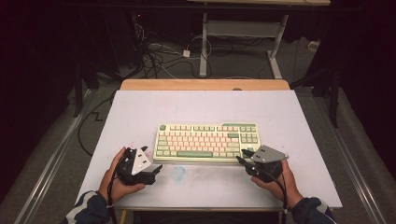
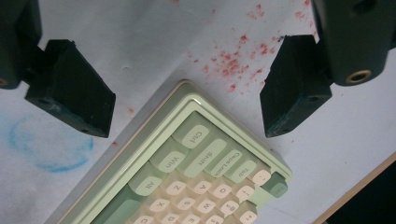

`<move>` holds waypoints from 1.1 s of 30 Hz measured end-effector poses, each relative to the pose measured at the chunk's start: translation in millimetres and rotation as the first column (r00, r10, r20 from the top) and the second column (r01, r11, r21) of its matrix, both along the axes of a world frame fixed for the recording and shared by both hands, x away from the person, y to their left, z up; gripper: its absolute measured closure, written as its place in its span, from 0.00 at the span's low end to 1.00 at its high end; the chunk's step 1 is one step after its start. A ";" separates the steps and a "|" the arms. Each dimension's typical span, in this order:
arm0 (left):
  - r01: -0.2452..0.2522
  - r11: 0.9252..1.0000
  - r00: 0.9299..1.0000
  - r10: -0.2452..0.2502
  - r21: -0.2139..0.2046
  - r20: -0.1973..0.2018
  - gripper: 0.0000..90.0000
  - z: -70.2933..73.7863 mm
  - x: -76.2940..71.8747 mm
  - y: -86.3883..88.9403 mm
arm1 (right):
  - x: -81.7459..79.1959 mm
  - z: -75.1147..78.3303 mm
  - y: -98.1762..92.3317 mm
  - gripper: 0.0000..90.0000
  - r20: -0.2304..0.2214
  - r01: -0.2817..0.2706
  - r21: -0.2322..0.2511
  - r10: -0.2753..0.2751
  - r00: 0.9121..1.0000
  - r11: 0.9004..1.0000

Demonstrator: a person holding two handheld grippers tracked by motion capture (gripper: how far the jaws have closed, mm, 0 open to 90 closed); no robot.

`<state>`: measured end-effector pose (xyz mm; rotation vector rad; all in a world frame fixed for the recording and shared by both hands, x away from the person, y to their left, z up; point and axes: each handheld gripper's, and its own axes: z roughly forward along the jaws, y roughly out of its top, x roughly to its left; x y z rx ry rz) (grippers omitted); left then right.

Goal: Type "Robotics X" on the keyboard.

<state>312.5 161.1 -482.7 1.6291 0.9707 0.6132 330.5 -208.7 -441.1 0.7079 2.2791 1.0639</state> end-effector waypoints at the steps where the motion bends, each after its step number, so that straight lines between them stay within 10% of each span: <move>1: 0.002 1.000 1.000 -0.002 -0.002 -0.003 0.19 0.6 0.0 0.3 | 2.7 0.7 2.9 0.86 -0.008 -0.007 -0.005 0.007 1.000 1.000; 6: -0.001 1.000 1.000 0.000 -0.019 -0.015 0.19 1.0 0.8 0.7 | 18.5 2.7 21.3 1.00 -0.022 -0.039 -0.039 0.038 0.999 0.999; 33: 0.021 1.000 0.999 -0.021 0.007 -0.049 0.19 -4.1 1.5 -1.0 | 86.5 -7.0 91.8 1.00 -0.076 -0.055 -0.116 0.046 0.996 0.992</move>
